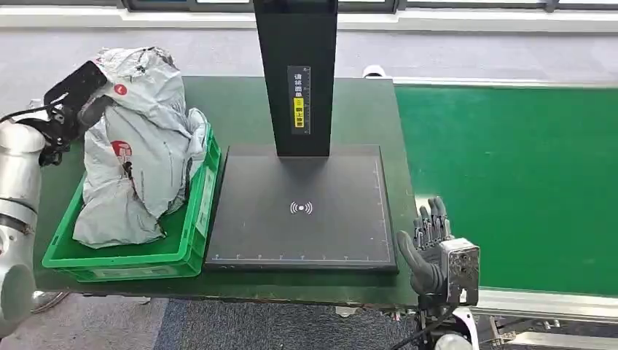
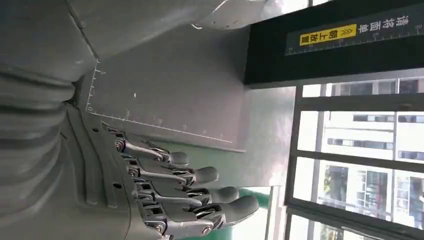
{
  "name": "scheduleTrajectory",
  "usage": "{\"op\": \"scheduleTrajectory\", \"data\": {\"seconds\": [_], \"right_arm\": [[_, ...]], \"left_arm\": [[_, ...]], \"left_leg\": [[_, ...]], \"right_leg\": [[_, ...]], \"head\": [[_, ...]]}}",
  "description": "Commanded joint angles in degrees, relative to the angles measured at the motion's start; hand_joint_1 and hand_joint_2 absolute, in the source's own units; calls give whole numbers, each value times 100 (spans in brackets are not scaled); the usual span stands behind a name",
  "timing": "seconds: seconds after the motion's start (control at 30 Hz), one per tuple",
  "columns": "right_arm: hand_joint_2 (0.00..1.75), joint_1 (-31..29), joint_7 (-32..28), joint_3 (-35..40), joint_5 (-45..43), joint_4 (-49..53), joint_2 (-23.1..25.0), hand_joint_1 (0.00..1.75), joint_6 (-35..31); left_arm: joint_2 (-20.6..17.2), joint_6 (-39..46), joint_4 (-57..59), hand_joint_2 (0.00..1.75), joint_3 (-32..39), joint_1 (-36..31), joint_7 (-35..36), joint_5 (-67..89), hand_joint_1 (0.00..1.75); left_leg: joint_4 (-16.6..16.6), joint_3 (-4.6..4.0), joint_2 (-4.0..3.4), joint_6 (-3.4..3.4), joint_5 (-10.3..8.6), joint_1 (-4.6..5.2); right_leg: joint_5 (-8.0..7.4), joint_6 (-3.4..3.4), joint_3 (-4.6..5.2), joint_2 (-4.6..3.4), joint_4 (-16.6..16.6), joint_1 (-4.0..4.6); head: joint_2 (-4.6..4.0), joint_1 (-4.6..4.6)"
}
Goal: Moved the parcel from conveyor to table for the left to box.
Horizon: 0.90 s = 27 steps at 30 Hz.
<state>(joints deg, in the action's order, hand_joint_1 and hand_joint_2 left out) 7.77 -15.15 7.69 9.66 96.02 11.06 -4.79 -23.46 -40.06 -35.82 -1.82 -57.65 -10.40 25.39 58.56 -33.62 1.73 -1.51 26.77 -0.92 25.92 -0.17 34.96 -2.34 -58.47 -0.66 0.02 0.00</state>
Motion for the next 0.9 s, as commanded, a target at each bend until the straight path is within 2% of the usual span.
{"op": "scheduleTrajectory", "data": {"seconds": [0.03,0.1,0.13,0.17,0.23,0.3,0.33,0.53,0.6,0.73,0.83,0.87,0.9], "right_arm": [[175,-369,205,-60,266,-512,30,0,292],[175,-527,189,38,384,-750,104,0,420],[175,-599,176,59,402,-862,135,0,423],[175,-685,145,109,421,-975,133,0,453],[175,-772,118,137,423,-1116,132,0,467],[175,-777,85,151,416,-1121,104,0,463],[175,-762,82,153,415,-1109,97,0,462],[175,-618,35,142,406,-956,94,0,438],[175,-572,1,127,409,-929,109,0,401],[175,-572,1,127,409,-929,109,0,401],[175,-426,-37,44,391,-766,123,0,268],[175,-313,-31,14,392,-616,98,0,243],[175,-199,-32,-63,358,-462,89,0,137]], "left_arm": [[-817,1865,1743,0,-2241,-334,2305,2645,0],[-1114,1978,1836,0,-2481,22,3096,3321,0],[-1235,2132,1823,0,-2357,238,2987,3347,0],[-1398,2119,1831,0,-2431,481,3171,3656,0],[-1556,2276,1826,0,-2272,869,3169,3768,0],[-1576,2301,1781,0,-2237,940,3400,4138,0],[-1569,2283,1761,0,-2166,951,3496,4302,0],[-1622,2309,1417,0,-2051,902,4063,5191,0],[-1660,2554,1137,0,-1791,1087,4258,5637,0],[-1660,2554,1137,0,-1791,1087,4258,5637,0],[-1286,2967,804,0,-1351,869,4044,5954,0],[-951,3233,805,0,-1209,546,3954,6152,0],[-531,3487,834,0,-845,219,3436,5964,0]], "left_leg": [[-9,16,-19,7,-1,1],[-26,33,-43,8,-5,2],[-30,40,-60,8,-3,4],[-28,43,-77,3,2,7],[-50,62,-96,5,-1,9],[-64,79,-111,5,-1,9],[-32,44,-78,2,4,5],[-13,14,-12,0,3,-7],[-24,26,-22,5,0,-4],[-20,22,-29,0,2,-5],[-23,24,-17,0,-1,-3],[-26,24,-6,2,-4,-9],[-9,4,17,-1,-4,-12]], "right_leg": [[-3,0,-17,11,10,4],[-12,-3,-25,-3,23,4],[-14,-5,-25,-21,24,3],[-15,-9,-18,-54,17,-3],[-20,-11,-32,-60,32,-4],[-21,-14,-43,-62,43,-2],[-10,-12,-19,-47,15,-2],[1,-16,-14,5,8,11],[-2,-16,-26,13,17,9],[-2,-18,-17,0,11,9],[1,-19,-20,13,11,7],[0,-19,-28,32,19,13],[4,-19,-11,38,4,11]], "head": [[-2,0],[-2,0],[0,0],[0,0],[0,0],[-2,0],[0,0],[0,0],[0,2],[-2,0],[0,2],[-2,0],[-2,0]]}}
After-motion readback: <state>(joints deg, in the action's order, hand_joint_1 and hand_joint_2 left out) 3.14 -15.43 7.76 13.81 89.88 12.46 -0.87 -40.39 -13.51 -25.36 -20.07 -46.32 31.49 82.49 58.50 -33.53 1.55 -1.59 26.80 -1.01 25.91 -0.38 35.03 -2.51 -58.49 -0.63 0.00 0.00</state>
